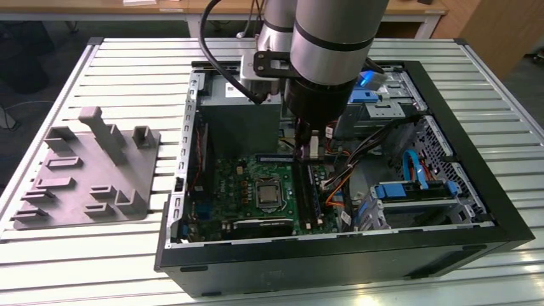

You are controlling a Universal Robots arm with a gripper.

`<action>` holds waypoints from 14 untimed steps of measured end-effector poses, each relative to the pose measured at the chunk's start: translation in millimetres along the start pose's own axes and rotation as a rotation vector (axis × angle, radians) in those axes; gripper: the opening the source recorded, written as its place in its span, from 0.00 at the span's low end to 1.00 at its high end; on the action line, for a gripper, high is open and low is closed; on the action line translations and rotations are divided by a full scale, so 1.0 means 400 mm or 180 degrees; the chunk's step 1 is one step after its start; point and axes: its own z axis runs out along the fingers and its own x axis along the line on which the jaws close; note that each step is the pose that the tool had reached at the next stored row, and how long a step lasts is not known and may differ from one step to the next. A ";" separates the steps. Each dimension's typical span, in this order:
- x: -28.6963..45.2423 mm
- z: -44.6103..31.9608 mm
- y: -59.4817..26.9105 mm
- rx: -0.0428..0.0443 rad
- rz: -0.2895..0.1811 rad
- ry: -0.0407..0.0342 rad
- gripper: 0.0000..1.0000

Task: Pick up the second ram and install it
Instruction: 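Insert the second ram into the second slot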

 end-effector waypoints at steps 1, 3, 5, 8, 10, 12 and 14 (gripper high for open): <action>0.000 0.000 0.000 0.0001 0.0027 -0.0001 0.13; 0.000 0.000 0.000 0.0004 0.0080 -0.0002 0.13; 0.000 0.000 0.000 0.0007 0.0131 -0.0004 0.13; 0.000 0.000 0.000 0.0011 0.0206 -0.0006 0.13; 0.000 0.000 0.000 0.0013 0.0254 -0.0007 0.13; 0.000 0.000 0.000 0.0015 0.0299 -0.0008 0.13; 0.000 0.000 0.000 0.0018 0.0342 -0.0010 0.13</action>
